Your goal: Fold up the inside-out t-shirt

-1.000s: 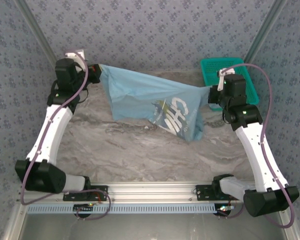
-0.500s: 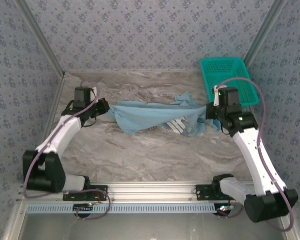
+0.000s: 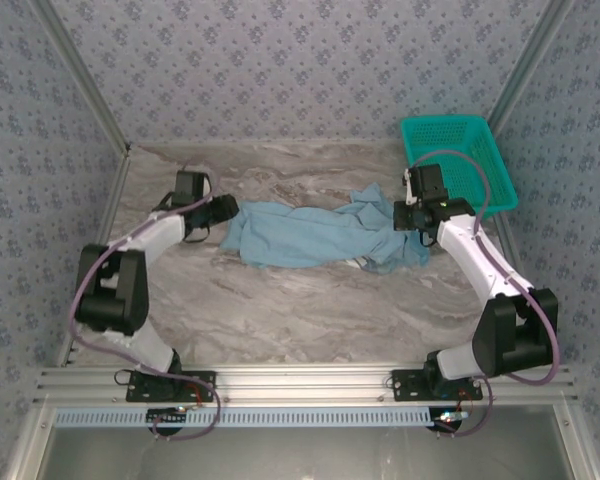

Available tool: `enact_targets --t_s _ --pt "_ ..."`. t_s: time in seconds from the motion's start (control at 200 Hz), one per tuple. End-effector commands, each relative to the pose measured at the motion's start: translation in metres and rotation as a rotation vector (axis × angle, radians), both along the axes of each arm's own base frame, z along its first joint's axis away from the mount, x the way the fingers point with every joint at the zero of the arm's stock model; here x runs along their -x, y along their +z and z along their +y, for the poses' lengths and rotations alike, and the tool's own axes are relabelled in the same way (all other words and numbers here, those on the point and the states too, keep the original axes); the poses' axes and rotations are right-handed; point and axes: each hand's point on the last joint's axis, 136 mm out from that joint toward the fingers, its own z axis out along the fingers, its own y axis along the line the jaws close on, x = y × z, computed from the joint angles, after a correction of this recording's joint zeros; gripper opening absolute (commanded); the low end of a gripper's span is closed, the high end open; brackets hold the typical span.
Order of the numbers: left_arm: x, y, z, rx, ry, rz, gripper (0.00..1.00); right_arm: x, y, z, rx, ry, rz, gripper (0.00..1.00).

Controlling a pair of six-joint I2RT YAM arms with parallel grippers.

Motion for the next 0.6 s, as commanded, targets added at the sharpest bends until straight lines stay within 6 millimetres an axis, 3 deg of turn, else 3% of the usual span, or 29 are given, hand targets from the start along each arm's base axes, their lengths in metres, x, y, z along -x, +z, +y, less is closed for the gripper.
enact_targets --t_s 0.0,0.115,0.32,0.595 --pt "0.043 -0.01 -0.029 0.026 -0.11 0.035 0.59 -0.001 0.008 0.002 -0.024 0.001 -0.028 0.0" --pt "0.065 -0.036 -0.041 0.035 -0.152 0.103 0.6 -0.002 0.009 0.004 -0.034 0.013 -0.028 0.0" --pt "0.07 -0.062 -0.04 -0.026 -0.182 0.177 0.61 -0.005 0.014 0.005 -0.042 0.01 -0.049 0.0" --pt "0.085 -0.074 -0.052 -0.007 -0.217 0.242 0.58 -0.001 0.012 0.009 -0.061 0.027 -0.036 0.0"
